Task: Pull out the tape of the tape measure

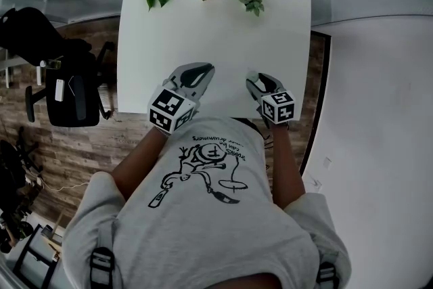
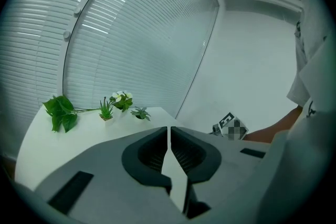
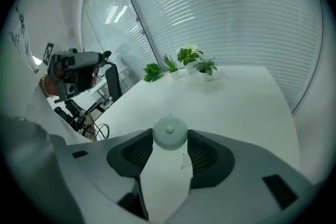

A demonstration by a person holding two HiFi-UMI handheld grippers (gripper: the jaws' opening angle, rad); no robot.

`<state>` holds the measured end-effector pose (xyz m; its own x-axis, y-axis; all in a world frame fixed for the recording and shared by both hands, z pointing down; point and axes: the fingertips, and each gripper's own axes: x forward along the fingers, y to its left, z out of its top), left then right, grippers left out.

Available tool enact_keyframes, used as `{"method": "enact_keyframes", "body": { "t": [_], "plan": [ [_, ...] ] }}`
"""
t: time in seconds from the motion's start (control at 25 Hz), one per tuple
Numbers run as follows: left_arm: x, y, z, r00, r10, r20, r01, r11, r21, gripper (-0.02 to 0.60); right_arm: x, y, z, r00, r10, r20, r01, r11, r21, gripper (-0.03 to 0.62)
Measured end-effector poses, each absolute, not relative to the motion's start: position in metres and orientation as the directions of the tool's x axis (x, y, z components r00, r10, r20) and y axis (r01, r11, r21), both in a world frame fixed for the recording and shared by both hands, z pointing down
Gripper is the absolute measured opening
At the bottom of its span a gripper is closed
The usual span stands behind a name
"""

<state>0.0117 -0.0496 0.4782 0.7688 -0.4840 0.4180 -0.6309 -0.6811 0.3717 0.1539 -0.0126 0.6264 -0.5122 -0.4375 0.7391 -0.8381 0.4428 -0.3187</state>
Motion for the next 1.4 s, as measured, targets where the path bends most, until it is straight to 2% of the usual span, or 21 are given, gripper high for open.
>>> {"method": "enact_keyframes", "body": {
  "t": [0.2, 0.68, 0.96, 1.4],
  "plan": [
    [0.012, -0.047, 0.478, 0.788, -0.466, 0.401, -0.609, -0.68, 0.407, 0.051, 0.141, -0.016, 0.594, -0.575, -0.429, 0.697, -0.801, 0.467, -0.374, 0.218],
    [0.008, -0.047, 0.474, 0.829, -0.429, 0.358, -0.558, -0.674, 0.484, 0.067, 0.105, -0.021, 0.521, -0.727, -0.407, 0.553, -0.683, 0.513, -0.52, 0.218],
    [0.014, -0.043, 0.473, 0.875, -0.367, 0.316, -0.484, -0.688, 0.541, 0.106, 0.082, -0.015, 0.498, -0.794, -0.344, 0.502, -0.6, 0.579, -0.553, 0.218],
    [0.026, -0.035, 0.46, 0.953, -0.243, 0.181, -0.301, -0.709, 0.638, 0.109, 0.057, -0.005, 0.477, -0.863, -0.239, 0.446, -0.485, 0.642, -0.594, 0.218]
  ]
}}
